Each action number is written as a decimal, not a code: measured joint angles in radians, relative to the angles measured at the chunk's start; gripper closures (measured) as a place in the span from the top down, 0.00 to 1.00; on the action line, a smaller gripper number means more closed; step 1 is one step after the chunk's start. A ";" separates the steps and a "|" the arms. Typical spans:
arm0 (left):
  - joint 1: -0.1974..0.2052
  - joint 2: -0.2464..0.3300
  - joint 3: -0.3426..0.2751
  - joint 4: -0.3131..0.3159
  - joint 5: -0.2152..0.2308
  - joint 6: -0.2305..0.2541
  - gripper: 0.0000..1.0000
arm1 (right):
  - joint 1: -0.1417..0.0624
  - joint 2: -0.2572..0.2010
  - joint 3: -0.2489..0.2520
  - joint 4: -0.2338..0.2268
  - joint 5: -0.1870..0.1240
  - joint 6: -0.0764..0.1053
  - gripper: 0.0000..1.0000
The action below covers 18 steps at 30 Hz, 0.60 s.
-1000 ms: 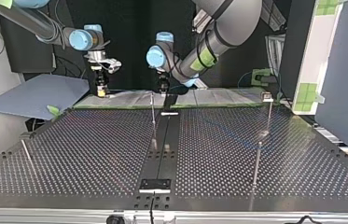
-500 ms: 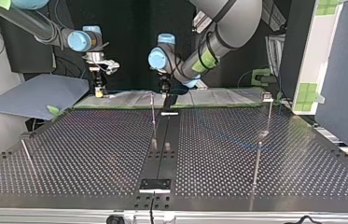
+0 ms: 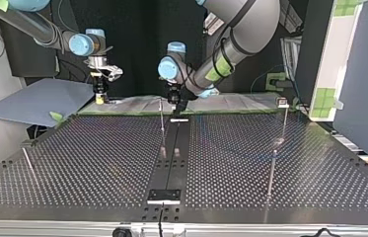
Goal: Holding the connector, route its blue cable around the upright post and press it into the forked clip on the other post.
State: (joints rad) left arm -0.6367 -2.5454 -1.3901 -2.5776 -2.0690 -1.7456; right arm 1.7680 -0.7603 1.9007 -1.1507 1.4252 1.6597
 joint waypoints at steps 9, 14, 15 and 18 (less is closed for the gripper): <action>0.017 0.000 0.019 -0.023 0.010 0.000 0.02 | -0.006 0.000 -0.003 0.000 0.030 -0.004 0.00; 0.024 0.000 0.022 -0.025 0.012 0.000 0.02 | -0.006 0.000 -0.007 -0.001 0.035 -0.002 0.00; 0.026 0.000 0.024 -0.026 0.013 0.000 0.02 | -0.006 0.000 -0.008 -0.002 0.038 -0.002 0.00; 0.030 0.000 0.029 -0.033 0.015 0.000 0.02 | -0.007 0.000 -0.011 -0.003 0.048 -0.001 0.00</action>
State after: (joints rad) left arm -0.6062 -2.5453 -1.3606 -2.6102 -2.0544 -1.7456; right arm 1.7613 -0.7601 1.8893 -1.1538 1.4728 1.6583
